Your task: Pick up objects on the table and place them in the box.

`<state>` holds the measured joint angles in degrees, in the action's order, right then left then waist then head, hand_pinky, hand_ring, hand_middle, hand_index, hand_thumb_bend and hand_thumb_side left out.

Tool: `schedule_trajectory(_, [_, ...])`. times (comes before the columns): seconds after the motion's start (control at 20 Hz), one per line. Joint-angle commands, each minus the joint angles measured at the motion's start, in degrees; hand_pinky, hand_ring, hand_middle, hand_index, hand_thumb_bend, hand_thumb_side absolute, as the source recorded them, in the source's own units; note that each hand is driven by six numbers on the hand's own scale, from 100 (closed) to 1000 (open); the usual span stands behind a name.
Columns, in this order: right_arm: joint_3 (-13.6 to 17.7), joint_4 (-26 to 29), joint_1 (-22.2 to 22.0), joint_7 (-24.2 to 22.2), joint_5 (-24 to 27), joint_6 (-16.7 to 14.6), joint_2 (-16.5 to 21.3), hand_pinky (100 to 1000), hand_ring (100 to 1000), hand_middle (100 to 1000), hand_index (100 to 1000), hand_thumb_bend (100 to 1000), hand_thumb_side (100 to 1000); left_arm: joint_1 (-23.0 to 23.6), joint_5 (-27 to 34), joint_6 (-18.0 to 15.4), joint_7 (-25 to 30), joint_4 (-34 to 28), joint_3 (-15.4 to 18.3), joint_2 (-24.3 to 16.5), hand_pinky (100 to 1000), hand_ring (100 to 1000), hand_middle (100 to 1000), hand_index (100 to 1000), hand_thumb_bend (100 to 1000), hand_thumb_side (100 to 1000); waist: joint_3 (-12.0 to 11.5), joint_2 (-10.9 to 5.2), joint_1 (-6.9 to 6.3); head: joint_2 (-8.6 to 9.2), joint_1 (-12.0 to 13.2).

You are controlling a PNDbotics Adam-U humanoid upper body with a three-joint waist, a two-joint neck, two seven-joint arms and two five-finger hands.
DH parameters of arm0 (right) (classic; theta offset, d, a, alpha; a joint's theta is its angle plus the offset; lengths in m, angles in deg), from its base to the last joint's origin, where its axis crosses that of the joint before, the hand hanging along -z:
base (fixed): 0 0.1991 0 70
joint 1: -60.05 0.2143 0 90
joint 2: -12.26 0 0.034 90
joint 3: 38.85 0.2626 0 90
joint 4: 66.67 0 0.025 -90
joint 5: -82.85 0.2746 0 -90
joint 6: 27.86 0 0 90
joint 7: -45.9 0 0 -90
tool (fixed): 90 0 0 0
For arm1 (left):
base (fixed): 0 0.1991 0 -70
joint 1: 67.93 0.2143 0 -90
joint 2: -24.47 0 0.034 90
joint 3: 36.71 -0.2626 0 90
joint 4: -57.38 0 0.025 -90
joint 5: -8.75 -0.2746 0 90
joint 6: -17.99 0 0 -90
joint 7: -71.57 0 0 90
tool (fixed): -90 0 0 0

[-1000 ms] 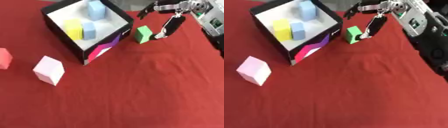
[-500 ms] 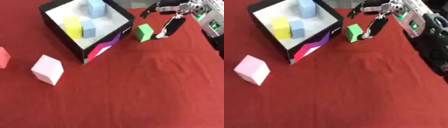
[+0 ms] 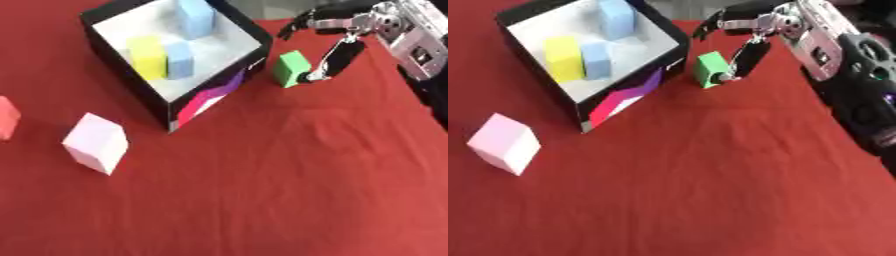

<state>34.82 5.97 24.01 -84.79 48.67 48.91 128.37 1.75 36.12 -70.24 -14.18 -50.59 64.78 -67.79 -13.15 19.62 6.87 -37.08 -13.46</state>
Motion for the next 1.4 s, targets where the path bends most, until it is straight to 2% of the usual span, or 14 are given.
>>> schedule_trajectory(0.05, [1.0,-0.1,0.9,-0.1,-1.1,-0.3,1.3,969,957,860,949,434,323,-0.8,-0.3,0.0,0.2,-0.7,0.4,-1.4,857,735,797,764,235,756,0.0,-0.8,-0.3,1.0,-0.1])
schedule_trajectory(0.6, [1.8,-2.0,1.2,2.8,-4.3,0.0,0.7,964,970,864,945,436,359,-1.2,-0.4,0.1,0.6,-0.7,0.2,-1.3,856,735,799,764,235,763,-0.5,0.12,-0.16,1.8,-0.8])
schedule_trajectory(1.4, [3.3,-4.4,0.6,4.0,-9.2,0.0,0.8,957,978,873,947,437,389,-1.9,-0.8,0.3,0.9,-0.7,0.0,-1.4,855,735,800,763,234,772,-1.1,1.54,0.26,2.73,-1.5])
